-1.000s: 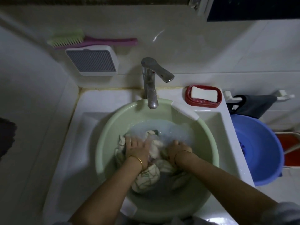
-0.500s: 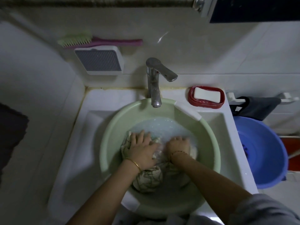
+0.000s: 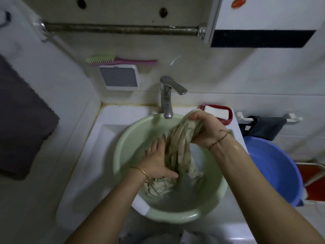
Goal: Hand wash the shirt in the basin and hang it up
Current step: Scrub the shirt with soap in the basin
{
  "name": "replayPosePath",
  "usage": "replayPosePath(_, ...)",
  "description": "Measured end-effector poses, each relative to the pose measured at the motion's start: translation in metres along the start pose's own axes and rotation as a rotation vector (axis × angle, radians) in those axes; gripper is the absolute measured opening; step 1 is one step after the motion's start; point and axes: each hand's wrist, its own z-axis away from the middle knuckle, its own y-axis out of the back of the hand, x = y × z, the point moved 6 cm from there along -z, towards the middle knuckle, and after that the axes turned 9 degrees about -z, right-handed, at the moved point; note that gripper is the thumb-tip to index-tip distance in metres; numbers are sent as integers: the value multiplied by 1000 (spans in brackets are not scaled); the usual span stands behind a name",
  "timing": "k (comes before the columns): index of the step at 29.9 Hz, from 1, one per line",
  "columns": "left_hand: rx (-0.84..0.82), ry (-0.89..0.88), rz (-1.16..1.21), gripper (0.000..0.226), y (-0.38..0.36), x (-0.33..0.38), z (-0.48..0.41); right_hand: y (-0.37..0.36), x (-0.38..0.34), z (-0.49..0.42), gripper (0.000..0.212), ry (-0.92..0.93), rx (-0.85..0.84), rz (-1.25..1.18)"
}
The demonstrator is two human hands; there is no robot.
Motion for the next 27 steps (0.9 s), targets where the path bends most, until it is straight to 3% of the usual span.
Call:
replayPosePath(4,95,2,165,148,-14,-1,6,-32,-19,31,13,6,-82,-297)
replayPosePath(9,402,23,616,134,5,6,10,-61,-44,63,20,3,-180,-554)
replayPosePath(14,634,32,797,58,35,17,7,-71,-50,87,11,13,-223,-585)
replayPosePath(17,701,126,760,33,51,11,13,-59,-51,90,5,35,-228,-587)
replayPosePath(20,715,123,844,36,69,5,20,-34,-47,79,9,64,-202,-593)
replayPosePath(24,654,160,910,35,82,-1,28,19,-26,40,63,113,-144,-557)
replayPosePath(27,556,175,655,32,95,2,27,63,18,12,25,40,108,-316)
